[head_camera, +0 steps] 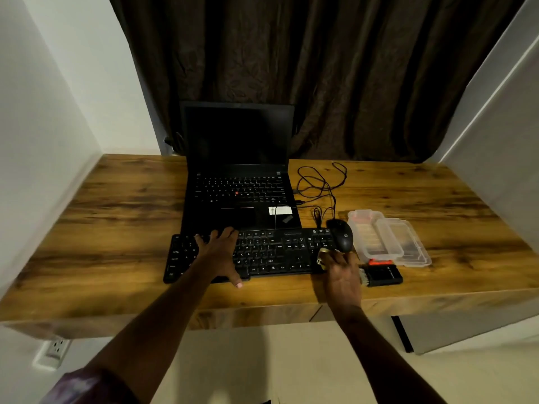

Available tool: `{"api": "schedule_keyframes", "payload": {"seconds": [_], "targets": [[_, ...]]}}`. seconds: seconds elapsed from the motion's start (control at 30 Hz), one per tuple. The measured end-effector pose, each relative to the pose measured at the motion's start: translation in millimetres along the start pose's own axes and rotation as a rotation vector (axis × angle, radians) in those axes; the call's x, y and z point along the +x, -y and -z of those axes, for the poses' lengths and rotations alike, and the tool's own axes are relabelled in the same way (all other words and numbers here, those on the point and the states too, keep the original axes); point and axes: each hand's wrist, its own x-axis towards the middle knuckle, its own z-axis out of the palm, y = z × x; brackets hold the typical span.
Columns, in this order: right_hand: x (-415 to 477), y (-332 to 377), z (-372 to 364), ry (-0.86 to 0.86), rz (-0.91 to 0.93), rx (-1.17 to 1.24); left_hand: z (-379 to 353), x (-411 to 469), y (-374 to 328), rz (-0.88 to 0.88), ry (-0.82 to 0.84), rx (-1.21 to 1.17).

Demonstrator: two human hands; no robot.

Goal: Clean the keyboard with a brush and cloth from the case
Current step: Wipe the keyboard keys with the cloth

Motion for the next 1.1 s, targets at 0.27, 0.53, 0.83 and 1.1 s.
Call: {"api": "schedule_keyframes", "payload": {"seconds": [0.27,0.53,0.83,1.1], "targets": [[2,-21,1,-0.038,-0.021,0.007,-2,2,1,0.008,-0.003,-0.007],[5,10,-5,-0.078,0.245,-0.004,-1,0,1,0.009,0.002,-0.019],[13,5,-3,0.041,0.021,-0.014,-1,-1,1,0.007,-0.002,-0.02],[11,-9,4,-0.075,0.003,0.061,-3,1,3,-0.005,-0.017,-0.014]]}}
